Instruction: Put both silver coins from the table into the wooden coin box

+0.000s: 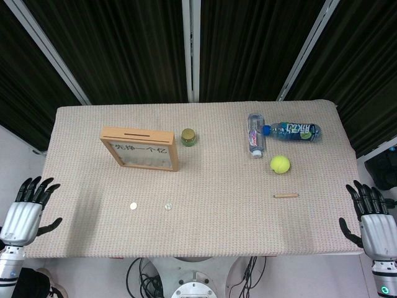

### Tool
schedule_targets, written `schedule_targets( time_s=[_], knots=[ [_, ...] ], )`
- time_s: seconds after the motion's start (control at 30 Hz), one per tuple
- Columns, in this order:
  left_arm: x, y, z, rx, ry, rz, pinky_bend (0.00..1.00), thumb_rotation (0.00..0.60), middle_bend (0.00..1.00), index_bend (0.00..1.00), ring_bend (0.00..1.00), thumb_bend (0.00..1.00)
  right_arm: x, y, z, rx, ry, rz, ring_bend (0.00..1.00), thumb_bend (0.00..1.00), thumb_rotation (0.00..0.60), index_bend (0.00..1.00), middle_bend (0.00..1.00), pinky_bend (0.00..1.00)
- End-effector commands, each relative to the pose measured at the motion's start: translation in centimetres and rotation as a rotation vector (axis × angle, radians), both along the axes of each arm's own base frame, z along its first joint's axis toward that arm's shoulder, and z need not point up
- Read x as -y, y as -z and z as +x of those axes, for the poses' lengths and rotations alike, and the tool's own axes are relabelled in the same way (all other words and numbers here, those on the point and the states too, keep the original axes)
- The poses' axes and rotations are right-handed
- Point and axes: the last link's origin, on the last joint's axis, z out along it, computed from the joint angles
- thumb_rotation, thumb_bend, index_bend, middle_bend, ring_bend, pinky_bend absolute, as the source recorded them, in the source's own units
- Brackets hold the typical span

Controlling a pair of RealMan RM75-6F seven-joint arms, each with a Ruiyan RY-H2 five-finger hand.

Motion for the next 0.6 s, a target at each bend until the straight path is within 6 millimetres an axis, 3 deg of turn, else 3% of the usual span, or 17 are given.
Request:
schedule_targets(
  time_s=[0.03,0.23,0.43,0.6],
  knots=[
    [0.0,0.0,0.1,0.000,0.004,0.000,0.00,0.600,0.10,0.17,0.00,0.15,-0.1,-0.1,-0.1,0.004,0.004,-0.004,0.00,0.32,0.600,0.00,0.00,0.00],
    [0.2,0.0,0.3,0.001,0.008,-0.001,0.00,0.600,0.10,0.17,0.00,0.15,-0.1,-0.5,-0.1,0.011,-0.001,-0.014,0.00,0.32,0.600,0.00,0.00,0.00],
    [0.4,0.2,0.8,-0.009,0.015,-0.015,0.09,0.600,0.10,0.16,0.02,0.15,-0.4,-0.5,-0.1,0.018,-0.007,-0.012,0.00,0.32,0.600,0.00,0.00,0.00],
    [0.4,1.2,1.3,-0.010,0.043,-0.049,0.09,0.600,0.11,0.16,0.02,0.15,-0.5,-0.6,-0.1,0.023,-0.010,-0.018,0.00,0.32,0.600,0.00,0.00,0.00]
  ],
)
